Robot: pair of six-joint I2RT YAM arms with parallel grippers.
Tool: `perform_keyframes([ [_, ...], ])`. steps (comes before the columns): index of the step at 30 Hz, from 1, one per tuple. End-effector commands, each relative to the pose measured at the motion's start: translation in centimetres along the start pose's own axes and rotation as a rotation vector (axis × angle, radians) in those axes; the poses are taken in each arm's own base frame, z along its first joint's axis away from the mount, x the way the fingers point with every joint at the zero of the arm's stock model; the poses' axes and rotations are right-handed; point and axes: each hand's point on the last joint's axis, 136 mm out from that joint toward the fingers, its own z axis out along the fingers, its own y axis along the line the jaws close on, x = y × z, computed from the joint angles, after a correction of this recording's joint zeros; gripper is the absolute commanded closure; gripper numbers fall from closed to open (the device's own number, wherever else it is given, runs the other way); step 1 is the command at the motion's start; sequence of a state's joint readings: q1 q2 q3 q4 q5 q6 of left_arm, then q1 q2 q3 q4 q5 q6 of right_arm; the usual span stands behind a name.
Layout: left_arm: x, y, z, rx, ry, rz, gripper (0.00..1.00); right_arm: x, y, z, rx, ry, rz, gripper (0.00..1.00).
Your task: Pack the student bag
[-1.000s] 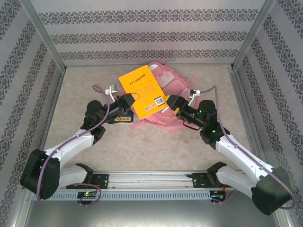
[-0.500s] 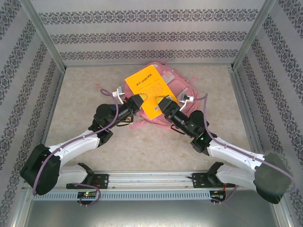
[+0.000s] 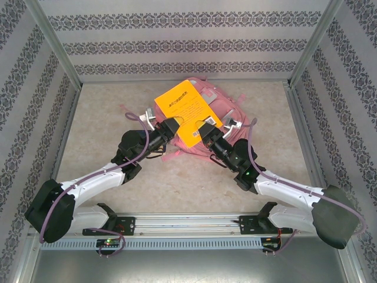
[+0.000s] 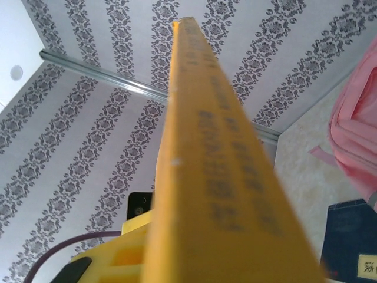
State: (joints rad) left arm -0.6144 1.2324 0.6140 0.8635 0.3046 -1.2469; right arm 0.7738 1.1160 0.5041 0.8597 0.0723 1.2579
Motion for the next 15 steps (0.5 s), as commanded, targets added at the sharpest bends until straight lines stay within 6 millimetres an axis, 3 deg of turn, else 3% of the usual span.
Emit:
perform_keyframes([
  [1, 0.5, -2.5, 0.3, 0.039, 0.051, 0.124, 0.63, -1.5, -1.1, -0.8, 0.053, -0.075, -0.023, 1.0],
  [6, 2.1, -0.5, 1.1, -0.123, 0.204, 0.264, 0.53, -4.4, -4.4, -4.0, 0.271, -0.126, -0.079, 1.0],
  [11, 3.1, 2.0, 2.7, -0.31, 0.414, 0.433, 0.52, -8.4, -7.1, -8.4, 0.449, -0.17, -0.125, 1.0],
  [15, 3.9, 3.7, 5.2, -0.363, 0.549, 0.486, 0.52, -11.0, -7.4, -11.9, 0.514, -0.227, -0.171, 1.0],
])
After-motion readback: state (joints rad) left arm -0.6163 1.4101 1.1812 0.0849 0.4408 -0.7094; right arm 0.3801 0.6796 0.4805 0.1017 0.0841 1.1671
